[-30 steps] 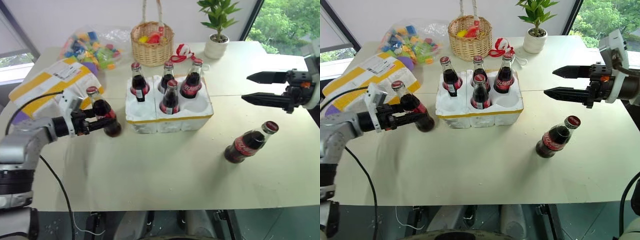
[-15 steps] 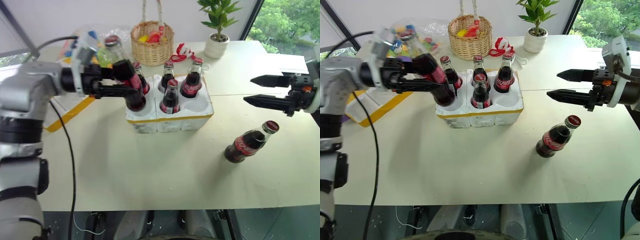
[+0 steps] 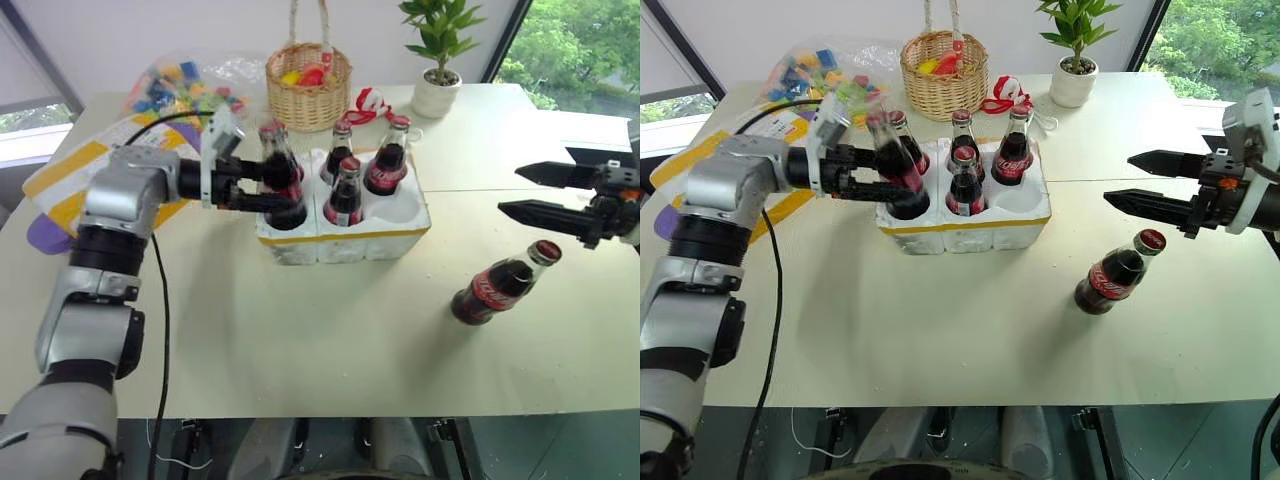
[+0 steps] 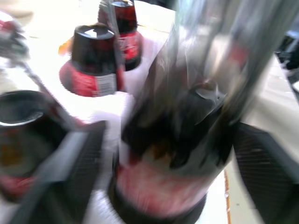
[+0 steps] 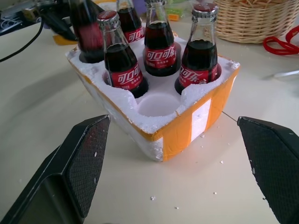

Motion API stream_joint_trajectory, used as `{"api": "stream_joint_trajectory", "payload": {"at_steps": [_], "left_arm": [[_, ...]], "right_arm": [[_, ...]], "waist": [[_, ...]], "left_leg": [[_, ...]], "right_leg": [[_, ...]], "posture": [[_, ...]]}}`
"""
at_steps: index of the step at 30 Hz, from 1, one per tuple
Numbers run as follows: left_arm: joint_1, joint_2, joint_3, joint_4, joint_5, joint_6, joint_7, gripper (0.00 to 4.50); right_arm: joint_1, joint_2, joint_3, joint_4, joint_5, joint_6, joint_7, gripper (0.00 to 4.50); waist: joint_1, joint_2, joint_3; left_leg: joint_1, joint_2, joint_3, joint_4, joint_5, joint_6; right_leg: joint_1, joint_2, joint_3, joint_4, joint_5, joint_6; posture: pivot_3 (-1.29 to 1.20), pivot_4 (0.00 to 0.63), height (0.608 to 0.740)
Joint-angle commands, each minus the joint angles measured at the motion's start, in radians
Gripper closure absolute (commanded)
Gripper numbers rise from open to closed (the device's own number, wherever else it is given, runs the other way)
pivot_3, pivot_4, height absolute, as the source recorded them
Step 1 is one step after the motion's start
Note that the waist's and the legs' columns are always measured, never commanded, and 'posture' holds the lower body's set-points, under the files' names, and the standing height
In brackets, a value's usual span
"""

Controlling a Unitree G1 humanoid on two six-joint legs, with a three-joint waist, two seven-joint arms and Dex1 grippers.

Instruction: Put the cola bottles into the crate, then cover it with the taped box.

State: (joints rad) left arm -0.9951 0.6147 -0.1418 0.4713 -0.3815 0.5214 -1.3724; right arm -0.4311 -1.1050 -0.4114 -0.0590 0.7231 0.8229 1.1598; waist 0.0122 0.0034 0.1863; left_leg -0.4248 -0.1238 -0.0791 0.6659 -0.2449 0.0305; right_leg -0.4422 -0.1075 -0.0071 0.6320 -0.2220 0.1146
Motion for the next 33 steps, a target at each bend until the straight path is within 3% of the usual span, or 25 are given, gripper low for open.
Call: {"api": "stream_joint_trajectory", "payload": {"at_steps": [1, 6, 10, 15, 19, 22, 24, 29, 33], "left_arm": [[-0.007, 0.011, 0.017, -0.031, 0.010, -0.011, -0.010, 0.05], [-0.014, 0.049, 0.038, -0.049, 0.006, 0.000, -0.035, 0.05], [-0.003, 0.132, 0.085, -0.130, -0.045, 0.062, -0.088, 0.05], [0.010, 0.254, 0.141, -0.237, -0.125, 0.156, -0.162, 0.05], [0.040, 0.344, 0.161, -0.341, -0.202, 0.221, -0.236, 0.05], [0.076, 0.342, 0.139, -0.431, -0.247, 0.235, -0.242, 0.05], [0.084, 0.331, 0.126, -0.453, -0.253, 0.233, -0.242, 0.05], [0.083, 0.303, 0.088, -0.459, -0.255, 0.215, -0.241, 0.05], [0.076, 0.301, 0.052, -0.466, -0.274, 0.209, -0.242, 0.05]], "right_arm": [[-0.021, -0.004, -0.025, -0.017, 0.010, -0.020, -0.017, 0.00], [-0.061, 0.012, -0.011, 0.043, -0.056, -0.078, -0.105, 0.00], [-0.009, -0.027, -0.076, 0.108, -0.106, -0.120, -0.118, 0.00], [0.222, -0.091, -0.289, 0.152, -0.166, -0.144, -0.040, 0.00], [0.476, -0.047, -0.539, 0.079, -0.212, -0.121, 0.016, 0.00], [0.726, 0.108, -0.741, -0.112, -0.183, -0.044, 0.055, 0.00], [0.819, 0.186, -0.795, -0.222, -0.118, 0.005, 0.056, 0.00], [0.889, 0.378, -0.745, -0.552, 0.000, 0.055, -0.099, 0.00], [0.891, 0.472, -0.654, -0.679, 0.065, 0.055, -0.216, 0.00]], "waist": [[0.000, 0.000, 0.000], [-0.001, 0.000, 0.000], [-0.001, 0.000, 0.000], [0.005, 0.000, 0.000], [0.000, 0.001, -0.001], [0.005, -0.001, -0.003], [0.006, -0.001, -0.003], [-0.011, 0.000, -0.003], [-0.006, 0.000, -0.003]], "left_leg": [[0.000, 0.000, 0.000, 0.000, 0.000, 0.000], [0.000, 0.000, 0.000, 0.000, 0.000, 0.000], [-0.001, 0.000, 0.000, -0.001, 0.000, 0.000], [-0.001, 0.000, 0.000, -0.001, 0.000, 0.000], [-0.001, 0.000, 0.000, -0.001, -0.001, 0.001], [0.002, 0.000, 0.000, -0.002, -0.004, 0.006], [0.004, 0.002, -0.006, -0.002, -0.003, 0.005], [0.014, 0.002, -0.003, -0.002, -0.003, 0.002], [0.016, 0.003, -0.003, -0.003, -0.005, 0.002]], "right_leg": [[0.000, 0.000, 0.000, 0.000, 0.000, 0.000], [0.000, 0.000, 0.000, 0.000, 0.000, 0.000], [-0.001, 0.000, 0.000, 0.000, 0.000, 0.000], [-0.001, 0.000, 0.000, 0.000, 0.000, 0.000], [0.001, 0.001, 0.000, -0.001, 0.000, 0.000], [0.003, 0.001, 0.001, -0.002, 0.000, 0.000], [0.006, 0.004, 0.001, -0.002, -0.001, 0.000], [0.015, 0.004, 0.004, -0.003, -0.001, 0.000], [0.017, 0.004, 0.004, -0.004, -0.003, -0.003]], "posture": [[0.00, 0.150, 0.732], [0.00, 0.150, 0.732], [0.00, 0.150, 0.732], [0.00, 0.150, 0.732], [0.00, 0.150, 0.732], [0.00, 0.150, 0.732], [0.00, 0.150, 0.732], [0.00, 0.150, 0.732], [0.00, 0.150, 0.732]]}}
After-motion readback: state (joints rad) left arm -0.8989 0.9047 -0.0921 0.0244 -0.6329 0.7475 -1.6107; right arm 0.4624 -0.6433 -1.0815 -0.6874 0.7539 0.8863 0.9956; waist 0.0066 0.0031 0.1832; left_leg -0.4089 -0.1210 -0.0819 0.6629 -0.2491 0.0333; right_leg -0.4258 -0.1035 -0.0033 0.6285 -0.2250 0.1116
